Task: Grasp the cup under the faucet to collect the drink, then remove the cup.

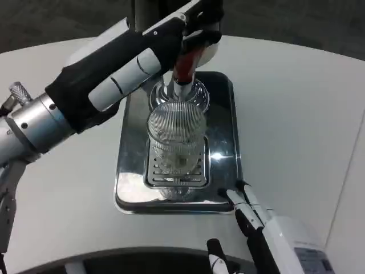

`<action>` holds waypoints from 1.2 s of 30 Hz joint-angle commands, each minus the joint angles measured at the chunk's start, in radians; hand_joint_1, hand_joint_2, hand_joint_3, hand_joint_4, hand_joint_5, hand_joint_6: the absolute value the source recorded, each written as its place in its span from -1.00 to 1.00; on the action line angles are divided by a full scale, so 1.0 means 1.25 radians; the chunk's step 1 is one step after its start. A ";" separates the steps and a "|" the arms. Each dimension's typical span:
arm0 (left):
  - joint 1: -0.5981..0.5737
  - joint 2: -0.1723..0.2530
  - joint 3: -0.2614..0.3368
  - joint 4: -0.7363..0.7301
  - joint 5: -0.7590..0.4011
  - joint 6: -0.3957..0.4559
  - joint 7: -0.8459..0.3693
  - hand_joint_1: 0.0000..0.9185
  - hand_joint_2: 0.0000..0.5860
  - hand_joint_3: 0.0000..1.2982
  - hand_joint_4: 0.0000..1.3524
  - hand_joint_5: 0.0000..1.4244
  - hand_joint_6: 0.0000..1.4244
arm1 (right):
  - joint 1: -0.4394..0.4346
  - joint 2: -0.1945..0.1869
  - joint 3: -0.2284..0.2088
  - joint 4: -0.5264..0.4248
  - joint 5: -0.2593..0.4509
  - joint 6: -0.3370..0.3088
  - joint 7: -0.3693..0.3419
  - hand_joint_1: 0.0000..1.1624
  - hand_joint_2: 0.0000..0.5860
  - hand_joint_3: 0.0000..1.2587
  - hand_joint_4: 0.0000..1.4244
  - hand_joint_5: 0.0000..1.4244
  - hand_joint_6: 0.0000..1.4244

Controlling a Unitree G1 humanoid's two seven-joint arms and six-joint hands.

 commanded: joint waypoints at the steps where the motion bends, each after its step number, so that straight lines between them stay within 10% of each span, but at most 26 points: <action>1: -0.001 0.002 -0.019 -0.007 0.015 -0.019 -0.028 -1.00 -0.36 -0.95 -1.00 -0.89 -0.95 | 0.011 0.007 0.002 -0.005 0.004 0.002 -0.008 -0.38 0.66 -0.79 -0.97 -0.86 -0.54; 36: 0.034 0.117 -0.052 -0.026 0.266 -0.381 0.023 -1.00 -0.45 -1.00 -1.00 -0.97 -1.00 | 0.013 0.021 0.005 0.004 0.011 0.002 -0.009 -0.38 0.66 -0.78 -0.96 -0.86 -0.51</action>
